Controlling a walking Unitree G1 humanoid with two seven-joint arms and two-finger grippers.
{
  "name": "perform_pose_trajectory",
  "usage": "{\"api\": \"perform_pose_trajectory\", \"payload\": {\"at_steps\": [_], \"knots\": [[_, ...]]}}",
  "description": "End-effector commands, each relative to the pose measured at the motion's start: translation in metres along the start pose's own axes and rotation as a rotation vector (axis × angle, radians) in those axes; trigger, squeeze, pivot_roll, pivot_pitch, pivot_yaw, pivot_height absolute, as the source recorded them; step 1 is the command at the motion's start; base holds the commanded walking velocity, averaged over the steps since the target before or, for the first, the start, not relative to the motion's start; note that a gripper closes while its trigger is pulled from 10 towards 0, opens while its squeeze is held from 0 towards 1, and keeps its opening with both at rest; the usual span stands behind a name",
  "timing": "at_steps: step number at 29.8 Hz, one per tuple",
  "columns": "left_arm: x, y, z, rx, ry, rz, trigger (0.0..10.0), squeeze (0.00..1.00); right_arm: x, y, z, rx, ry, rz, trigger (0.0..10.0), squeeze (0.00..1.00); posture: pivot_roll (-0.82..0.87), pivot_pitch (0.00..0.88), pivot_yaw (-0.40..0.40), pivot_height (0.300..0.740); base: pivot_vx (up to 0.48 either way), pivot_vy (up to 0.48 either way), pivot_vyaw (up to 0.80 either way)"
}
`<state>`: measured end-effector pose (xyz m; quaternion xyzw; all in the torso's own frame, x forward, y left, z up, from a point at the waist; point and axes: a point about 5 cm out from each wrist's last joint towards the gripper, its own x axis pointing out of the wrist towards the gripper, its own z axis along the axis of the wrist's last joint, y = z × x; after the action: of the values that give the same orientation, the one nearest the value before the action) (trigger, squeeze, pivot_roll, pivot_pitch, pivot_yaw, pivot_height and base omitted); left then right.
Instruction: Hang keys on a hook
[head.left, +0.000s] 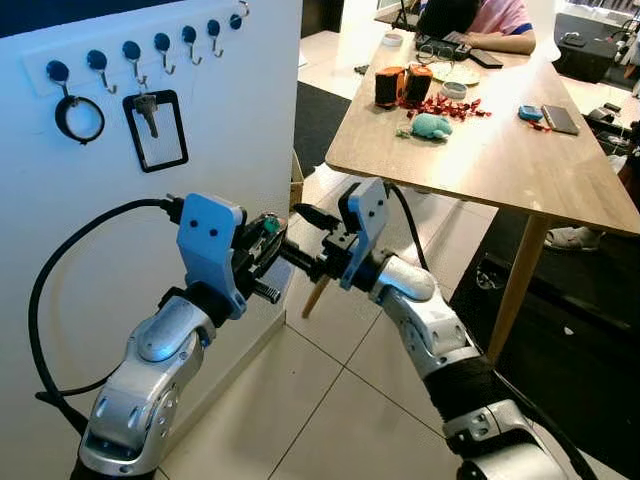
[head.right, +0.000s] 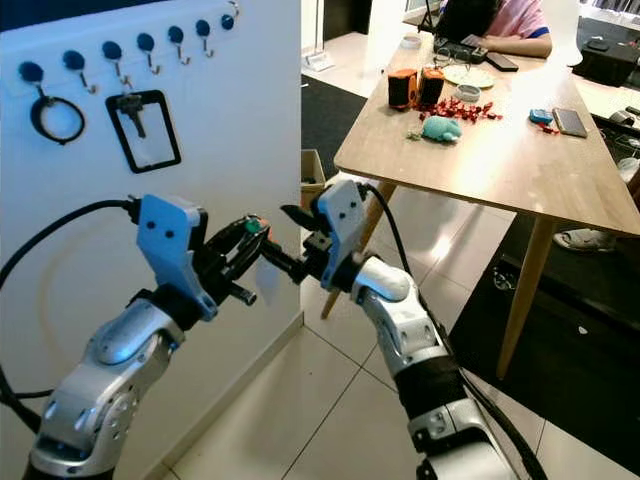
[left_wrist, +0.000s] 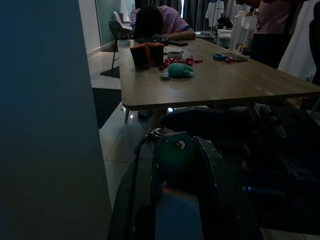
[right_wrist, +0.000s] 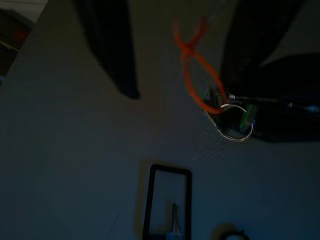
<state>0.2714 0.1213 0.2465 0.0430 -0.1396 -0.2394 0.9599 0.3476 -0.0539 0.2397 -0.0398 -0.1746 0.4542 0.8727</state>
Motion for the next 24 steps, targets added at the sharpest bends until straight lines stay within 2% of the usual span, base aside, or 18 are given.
{"api": "perform_pose_trajectory", "payload": {"at_steps": [1, 10, 11, 13, 14, 24], "knots": [[-0.0023, -0.0038, -0.0029, -0.005, 0.008, -0.003, 10.0, 0.00, 0.0007, -0.0011, 0.0007, 0.000, -0.018, -0.004, 0.0, 0.00, 0.18, 0.184, -0.055, 0.740, 0.000, 0.000, 0.00], [-0.0026, -0.0041, -0.0037, -0.007, 0.014, -0.003, 10.0, 0.00, 0.0041, 0.0018, 0.0006, 0.007, -0.032, 0.004, 0.0, 0.00, 0.18, 0.186, -0.054, 0.740, 0.000, 0.000, 0.00], [-0.0024, -0.0044, -0.0040, -0.007, 0.015, -0.003, 10.0, 0.00, 0.0040, 0.0022, 0.0000, 0.008, -0.032, 0.005, 4.3, 0.00, 0.18, 0.186, -0.052, 0.740, 0.000, 0.000, 0.00], [-0.0022, -0.0045, -0.0041, -0.007, 0.016, -0.003, 10.0, 0.00, 0.0040, 0.0025, -0.0004, 0.008, -0.031, 0.005, 4.3, 0.00, 0.18, 0.186, -0.052, 0.740, 0.000, 0.000, 0.00], [-0.0021, -0.0046, -0.0043, -0.006, 0.017, -0.003, 10.0, 0.00, 0.0039, 0.0029, -0.0013, 0.010, -0.029, 0.004, 10.0, 0.00, 0.18, 0.186, -0.052, 0.740, 0.000, 0.000, 0.00], [-0.0009, -0.0037, -0.0042, 0.015, 0.022, 0.009, 10.0, 0.00, 0.0022, 0.0077, -0.0067, 0.019, -0.021, 0.002, 10.0, 0.00, 0.18, 0.189, -0.050, 0.740, 0.000, 0.000, 0.00]]}}
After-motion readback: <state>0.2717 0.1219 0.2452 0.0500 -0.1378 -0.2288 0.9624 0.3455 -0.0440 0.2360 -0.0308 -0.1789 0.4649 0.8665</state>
